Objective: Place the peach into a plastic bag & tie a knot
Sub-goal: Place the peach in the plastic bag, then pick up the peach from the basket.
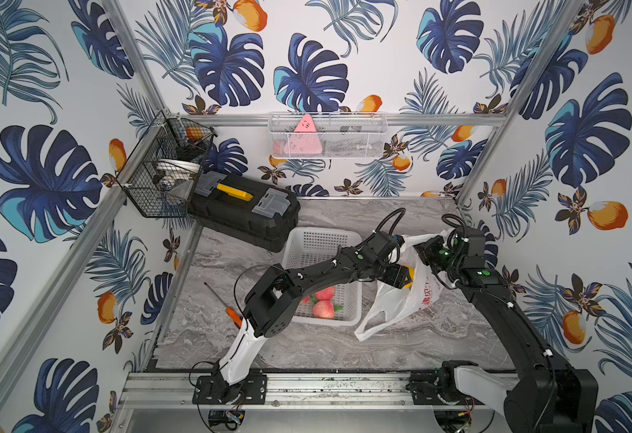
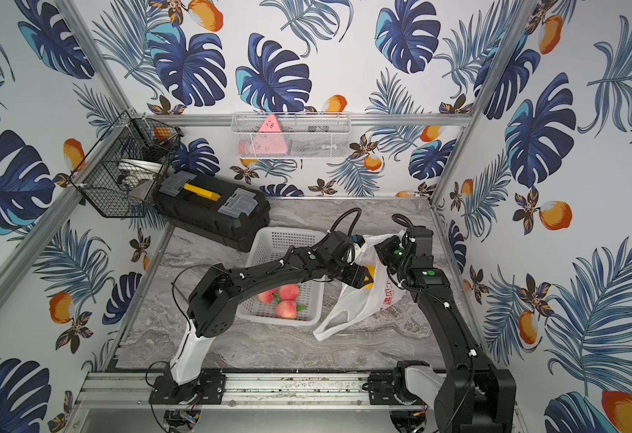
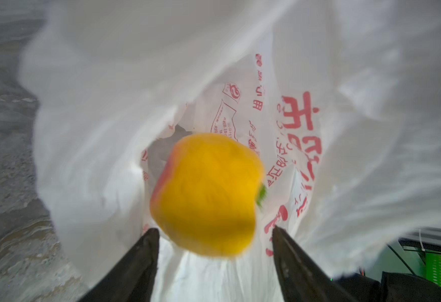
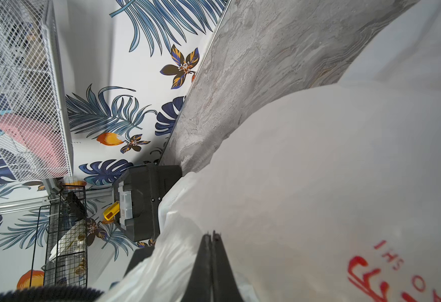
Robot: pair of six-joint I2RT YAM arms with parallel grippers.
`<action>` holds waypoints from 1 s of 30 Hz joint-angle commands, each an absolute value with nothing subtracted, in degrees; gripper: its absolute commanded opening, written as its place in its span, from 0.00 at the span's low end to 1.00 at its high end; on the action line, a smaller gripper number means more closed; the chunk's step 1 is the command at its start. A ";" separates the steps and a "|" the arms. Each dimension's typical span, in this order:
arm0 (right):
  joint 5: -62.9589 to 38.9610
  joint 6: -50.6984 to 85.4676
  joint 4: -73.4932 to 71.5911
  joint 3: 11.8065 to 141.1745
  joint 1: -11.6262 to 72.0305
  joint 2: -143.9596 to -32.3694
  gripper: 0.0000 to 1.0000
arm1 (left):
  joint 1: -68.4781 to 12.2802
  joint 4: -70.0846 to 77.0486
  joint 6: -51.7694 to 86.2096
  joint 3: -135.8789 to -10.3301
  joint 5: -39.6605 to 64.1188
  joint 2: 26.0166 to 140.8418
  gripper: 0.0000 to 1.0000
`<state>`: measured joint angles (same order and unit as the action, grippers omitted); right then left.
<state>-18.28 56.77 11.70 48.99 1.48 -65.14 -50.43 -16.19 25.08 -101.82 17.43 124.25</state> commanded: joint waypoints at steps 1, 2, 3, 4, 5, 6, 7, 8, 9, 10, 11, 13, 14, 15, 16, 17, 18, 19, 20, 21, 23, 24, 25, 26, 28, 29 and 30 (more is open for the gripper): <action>-17.98 57.14 10.90 49.22 1.36 -64.97 0.00 | -50.54 -16.65 22.28 -102.51 15.94 123.62 0.78; -17.85 57.04 10.81 49.13 1.32 -64.92 0.00 | -50.45 -17.12 21.56 -102.16 15.50 123.03 0.79; -17.84 57.09 10.73 49.00 1.25 -64.92 0.00 | -50.36 -18.13 20.78 -102.13 15.18 122.31 0.79; -17.84 57.13 10.55 48.96 1.23 -65.02 0.00 | -50.30 -19.24 20.15 -102.21 14.81 121.66 0.79; -17.93 57.14 10.49 49.07 1.14 -65.11 0.00 | -50.19 -20.72 19.53 -102.24 14.54 120.60 0.78; -18.01 57.13 10.46 49.13 1.14 -65.27 0.00 | -50.10 -21.97 19.07 -101.85 14.50 119.04 0.77; -18.06 57.05 10.55 49.28 1.07 -65.38 0.00 | -50.01 -22.90 18.71 -101.14 14.41 117.44 0.76; -18.11 57.04 10.78 49.54 1.05 -65.54 0.00 | -49.85 -24.00 18.35 -99.93 14.08 115.27 0.76; -18.17 56.96 11.03 49.78 1.05 -65.65 0.00 | -49.60 -25.40 18.03 -98.66 13.68 112.85 0.75; -18.26 56.95 11.22 49.98 1.05 -65.81 0.00 | -49.26 -26.75 17.85 -97.24 13.35 110.84 0.75; -18.35 56.95 11.31 50.14 1.05 -65.90 0.00 | -48.60 -28.64 17.52 -95.34 12.90 108.45 0.75; -18.54 56.70 11.40 50.45 1.05 -66.09 0.00 | -46.58 -32.53 16.73 -91.45 11.27 104.37 0.75; -18.70 56.52 11.52 50.66 1.05 -66.26 0.00 | -45.14 -34.77 16.17 -89.28 9.91 102.47 0.75; -18.79 56.28 11.69 50.79 1.05 -66.48 0.00 | -43.80 -36.63 15.67 -87.61 8.56 101.13 0.75; -18.81 56.10 11.72 50.88 1.05 -66.59 0.00 | -42.26 -39.26 15.01 -86.12 7.34 99.96 0.76; -18.81 56.01 11.79 50.89 1.08 -66.75 0.00 | -40.78 -42.37 14.40 -85.15 6.33 99.36 0.77; -18.94 56.07 11.66 50.81 1.06 -66.80 0.00 | -39.73 -44.68 13.81 -84.40 5.32 98.96 0.77; -18.98 56.16 11.54 50.72 1.05 -66.88 0.00 | -38.91 -46.80 13.02 -83.57 4.05 98.62 0.78; -19.14 56.24 11.26 50.56 1.05 -66.90 0.00 | -38.30 -48.36 12.31 -82.83 2.75 98.45 0.79; -19.24 56.25 11.01 50.46 1.06 -66.96 0.00 | -37.87 -49.33 11.85 -81.96 1.87 98.65 0.79; -19.34 56.34 10.73 50.27 1.06 -67.19 0.00 | -37.32 -50.72 11.43 -80.94 0.58 99.40 0.80; -19.49 56.32 10.64 50.19 1.10 -67.17 0.00 | -37.31 -51.02 11.34 -80.69 0.04 99.95 0.80; -19.67 56.34 10.47 50.10 1.07 -67.28 0.00 | -37.27 -51.19 11.34 -80.55 -0.20 100.54 0.81; -19.76 56.34 10.46 50.10 1.01 -67.32 0.00 | -37.27 -50.99 11.34 -80.44 -0.03 101.18 0.81; -19.78 56.34 10.54 50.01 1.07 -67.23 0.00 | -37.27 -50.76 11.34 -80.33 0.62 102.77 0.82; -19.70 56.26 10.70 50.03 1.05 -67.15 0.00 | -37.27 -50.37 11.42 -80.20 0.38 103.77 0.81; -19.61 56.09 10.85 50.08 1.07 -67.02 0.00 | -37.27 -49.84 11.34 -79.95 0.06 104.35 0.81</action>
<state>-19.40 56.31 11.68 50.06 1.02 -67.22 -37.36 -48.82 12.10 -80.34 1.41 103.09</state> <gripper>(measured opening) 0.049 0.815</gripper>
